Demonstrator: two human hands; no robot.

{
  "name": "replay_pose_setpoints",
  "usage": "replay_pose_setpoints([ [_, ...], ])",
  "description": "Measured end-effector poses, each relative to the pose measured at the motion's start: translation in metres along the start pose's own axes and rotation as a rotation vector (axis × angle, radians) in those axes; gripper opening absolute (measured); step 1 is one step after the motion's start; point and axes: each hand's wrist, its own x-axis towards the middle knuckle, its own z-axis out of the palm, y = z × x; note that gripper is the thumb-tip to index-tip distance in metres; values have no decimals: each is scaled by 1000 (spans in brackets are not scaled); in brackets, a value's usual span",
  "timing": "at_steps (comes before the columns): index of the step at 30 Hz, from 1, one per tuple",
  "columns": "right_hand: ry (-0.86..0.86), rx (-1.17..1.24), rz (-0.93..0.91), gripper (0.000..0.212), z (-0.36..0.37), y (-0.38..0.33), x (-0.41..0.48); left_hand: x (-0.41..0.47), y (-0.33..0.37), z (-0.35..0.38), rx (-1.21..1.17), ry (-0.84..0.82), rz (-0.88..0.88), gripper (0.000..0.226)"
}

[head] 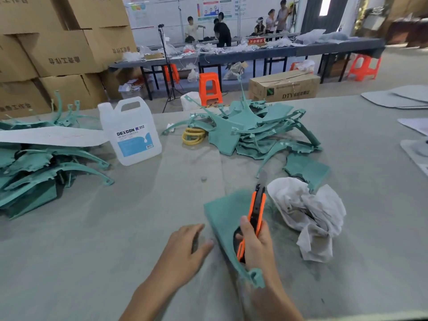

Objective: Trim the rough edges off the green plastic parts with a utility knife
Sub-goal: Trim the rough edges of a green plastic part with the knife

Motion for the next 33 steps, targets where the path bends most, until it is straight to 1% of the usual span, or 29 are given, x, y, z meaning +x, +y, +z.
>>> replay_pose_setpoints([
  [2,-8,32,19,14,-4,-3,5,1,4,1,-10,28,0,56],
  [5,-23,50,28,12,-8,-2,1,10,17,4,-62,107,21,50],
  [6,-19,56,26,11,-8,0,-2,15,23,6,-65,110,27,51],
  [9,13,53,0,6,-16,5,-6,27,38,15,1,31,24,71],
  [11,58,-53,-57,5,-26,5,-3,33,43,22,47,-2,4,83],
  [12,77,-96,-69,7,-31,3,-1,36,45,25,54,-6,-13,84],
  [14,80,-77,-48,9,-34,-5,5,42,46,27,24,-13,-54,75],
  [16,40,-26,4,11,-30,-14,9,42,46,28,-13,-14,-65,62],
  [18,28,22,28,22,-23,-19,14,39,42,27,-17,7,-27,56],
  [20,7,105,26,34,-17,-24,15,34,36,22,-50,5,13,56],
  [22,-59,167,31,31,-10,-26,13,31,30,11,-187,-90,13,66],
  [24,-164,236,44,27,1,-29,7,26,30,-4,-434,-266,-1,83],
  [25,-208,246,50,27,7,-30,4,24,31,-12,-538,-334,11,82],
  [26,-246,226,57,28,13,-30,0,22,31,-20,-603,-359,38,72],
  [27,-291,196,62,31,19,-28,-3,21,31,-27,-630,-346,66,54],
  [28,-347,179,65,36,23,-27,-6,20,31,-33,-639,-301,69,34],
  [29,-403,174,70,43,25,-25,-9,20,30,-38,-637,-232,50,21],
  [31,-459,151,61,50,25,-21,-12,19,23,-42,-606,-83,-18,16],
  [32,-437,132,52,46,22,-19,-12,18,19,-43,-615,-25,-44,16],
  [33,-388,101,41,38,18,-17,-11,17,17,-45,-616,24,-61,17],
])
